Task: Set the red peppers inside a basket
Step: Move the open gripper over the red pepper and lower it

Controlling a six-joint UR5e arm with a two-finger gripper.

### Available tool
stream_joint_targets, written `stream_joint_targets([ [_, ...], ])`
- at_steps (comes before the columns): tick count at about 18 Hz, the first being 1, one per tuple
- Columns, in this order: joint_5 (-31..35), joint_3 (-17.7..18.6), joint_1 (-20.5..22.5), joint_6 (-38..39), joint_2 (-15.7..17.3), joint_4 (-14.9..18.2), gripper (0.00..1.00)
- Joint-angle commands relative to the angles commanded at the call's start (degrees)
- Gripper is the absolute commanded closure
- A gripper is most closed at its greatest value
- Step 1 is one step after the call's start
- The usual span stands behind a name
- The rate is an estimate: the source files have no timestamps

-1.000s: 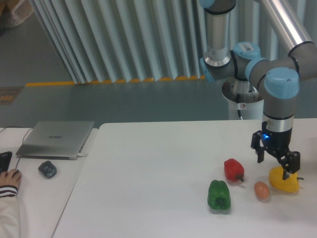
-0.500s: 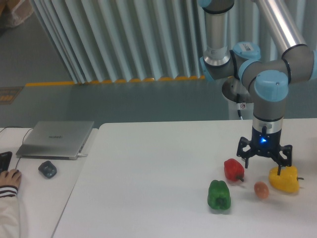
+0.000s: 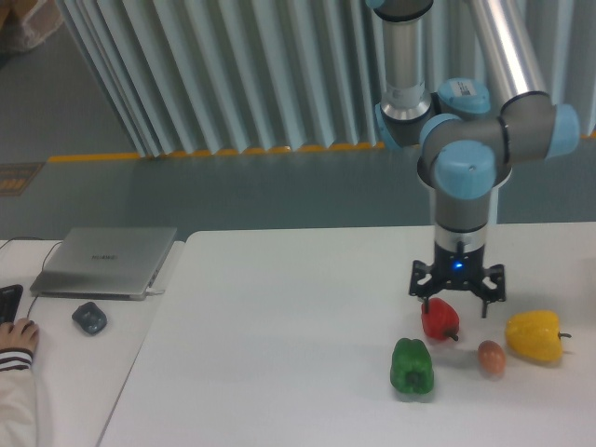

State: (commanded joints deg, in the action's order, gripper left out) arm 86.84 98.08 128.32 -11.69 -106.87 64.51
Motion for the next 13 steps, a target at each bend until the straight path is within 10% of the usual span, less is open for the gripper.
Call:
stream_joint_targets([
  [13, 3.43, 1.06, 0.87, -0.88, 0.09, 1.49, 0.0],
])
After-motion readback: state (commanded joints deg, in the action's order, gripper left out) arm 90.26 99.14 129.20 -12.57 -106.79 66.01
